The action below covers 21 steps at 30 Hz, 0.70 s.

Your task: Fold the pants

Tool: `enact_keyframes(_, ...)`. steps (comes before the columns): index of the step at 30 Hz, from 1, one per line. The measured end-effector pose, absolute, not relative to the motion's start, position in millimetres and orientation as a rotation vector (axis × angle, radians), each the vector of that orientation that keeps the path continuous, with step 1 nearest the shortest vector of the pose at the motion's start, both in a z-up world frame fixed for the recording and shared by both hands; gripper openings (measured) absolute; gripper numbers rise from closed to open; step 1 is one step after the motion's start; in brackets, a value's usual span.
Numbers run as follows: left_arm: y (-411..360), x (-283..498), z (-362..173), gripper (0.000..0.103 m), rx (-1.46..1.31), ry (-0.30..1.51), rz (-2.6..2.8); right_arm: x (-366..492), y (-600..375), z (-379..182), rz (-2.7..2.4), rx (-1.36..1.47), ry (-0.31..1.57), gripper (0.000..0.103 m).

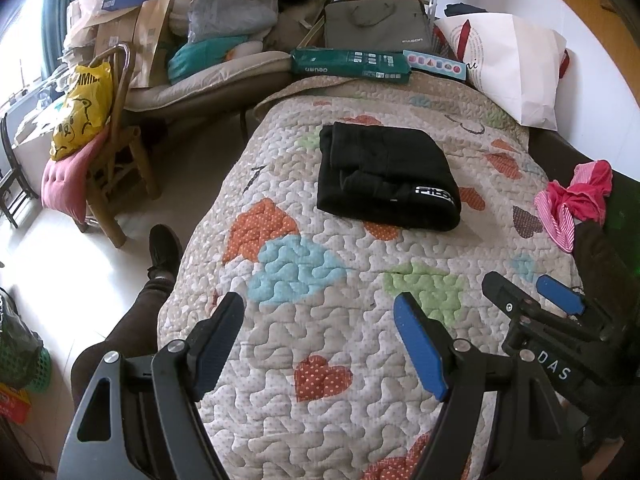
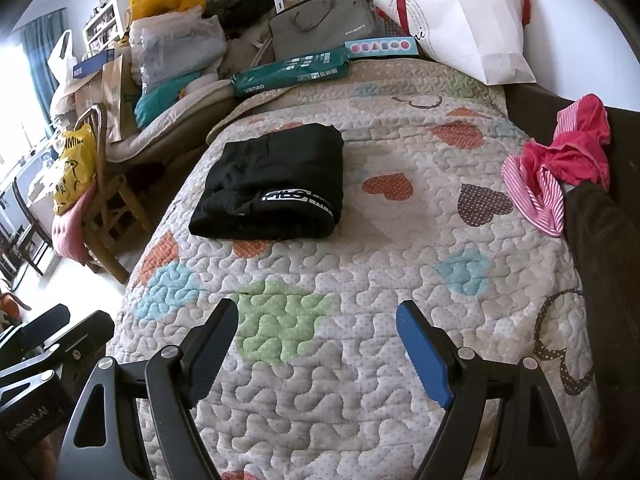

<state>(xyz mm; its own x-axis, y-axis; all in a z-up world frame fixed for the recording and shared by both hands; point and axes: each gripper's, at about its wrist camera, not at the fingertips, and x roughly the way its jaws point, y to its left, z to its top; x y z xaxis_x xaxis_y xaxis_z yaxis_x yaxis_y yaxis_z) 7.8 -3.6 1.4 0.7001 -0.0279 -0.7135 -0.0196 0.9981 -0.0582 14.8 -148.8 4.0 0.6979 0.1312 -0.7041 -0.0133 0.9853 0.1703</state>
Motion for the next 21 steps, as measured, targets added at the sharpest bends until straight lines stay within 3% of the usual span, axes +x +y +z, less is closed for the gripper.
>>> enact_keyframes(21,-6.0,8.6,-4.9,0.077,-0.056,0.814,-0.002,17.7,-139.0,-4.9,0.008,0.029,0.839,0.087)
